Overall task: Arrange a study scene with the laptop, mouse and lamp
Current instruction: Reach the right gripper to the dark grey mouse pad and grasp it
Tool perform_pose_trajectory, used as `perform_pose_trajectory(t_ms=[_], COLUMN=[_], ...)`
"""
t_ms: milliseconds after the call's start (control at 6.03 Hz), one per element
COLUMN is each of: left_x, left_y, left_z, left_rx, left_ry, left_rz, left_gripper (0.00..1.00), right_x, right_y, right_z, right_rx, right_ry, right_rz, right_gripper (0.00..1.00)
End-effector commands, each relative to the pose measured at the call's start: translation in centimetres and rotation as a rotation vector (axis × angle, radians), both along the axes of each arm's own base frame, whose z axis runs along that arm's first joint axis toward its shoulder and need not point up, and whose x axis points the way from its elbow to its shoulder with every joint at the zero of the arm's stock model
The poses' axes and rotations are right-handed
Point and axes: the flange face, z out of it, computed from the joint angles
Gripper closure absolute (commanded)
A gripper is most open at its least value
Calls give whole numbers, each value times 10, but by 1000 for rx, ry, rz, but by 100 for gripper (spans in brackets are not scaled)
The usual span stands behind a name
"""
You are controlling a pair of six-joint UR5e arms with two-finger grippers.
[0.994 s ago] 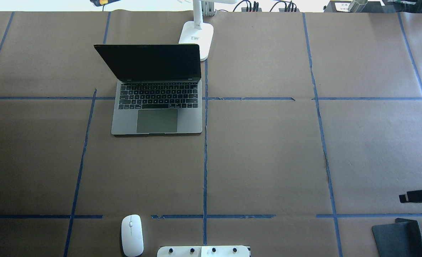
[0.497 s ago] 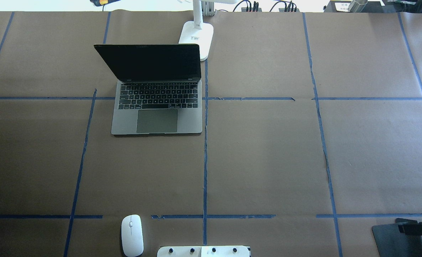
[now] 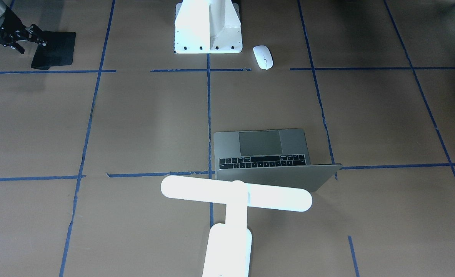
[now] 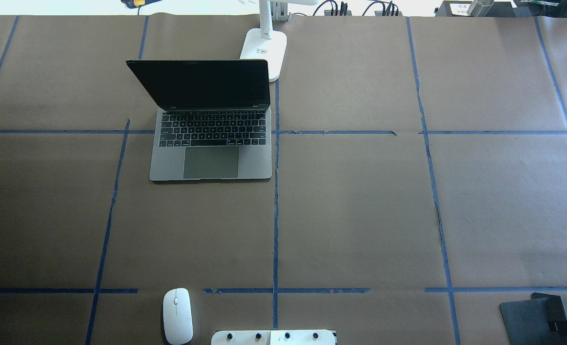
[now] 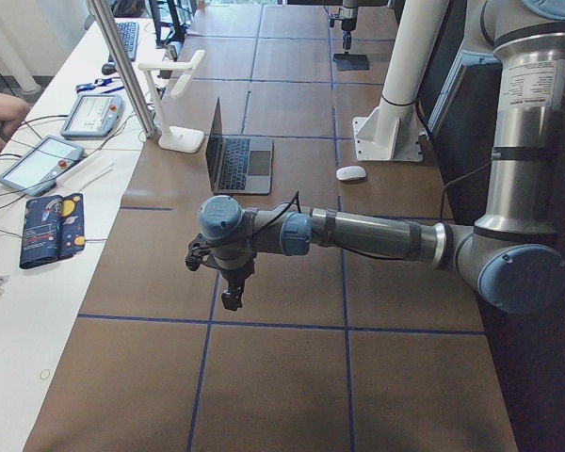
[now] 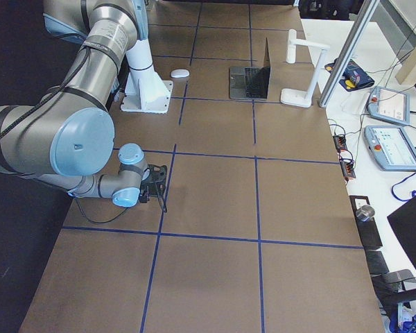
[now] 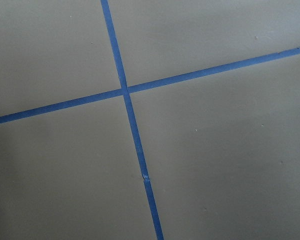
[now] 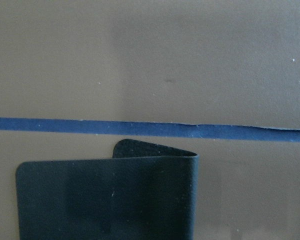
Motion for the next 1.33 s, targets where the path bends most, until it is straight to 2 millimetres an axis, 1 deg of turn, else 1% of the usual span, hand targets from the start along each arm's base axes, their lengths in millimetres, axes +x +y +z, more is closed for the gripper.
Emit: perform_pose_trajectory(t_ms=[0, 166, 331, 663, 829, 994, 1160], left_x=[0, 0, 0, 0, 0, 0, 0], left_y=[0, 0, 1, 0, 0, 0, 0], left_z=[0, 0, 2, 1, 1, 1, 0], left_rx=[0, 0, -3, -2, -2, -2, 0], left_ry=[0, 0, 0, 0, 0, 0, 0], left_rz=[0, 0, 0, 0, 0, 0, 0], left_gripper=[0, 0, 0, 0, 0, 0, 0], right_x=[-8, -17, -19, -20, -18, -16, -15], right_y=[13, 20, 24, 25, 25, 24, 24], right_z=[-1, -1, -1, -1, 0, 0, 1], right_rx=[-15, -5, -14, -25, -24, -24, -22], right_ry=[-6, -9, -10, -9, -5, -2, 1], right_rz=[-43, -55, -54, -49, -49, -49, -47], right_gripper=[1, 1, 9, 42, 60, 87, 100])
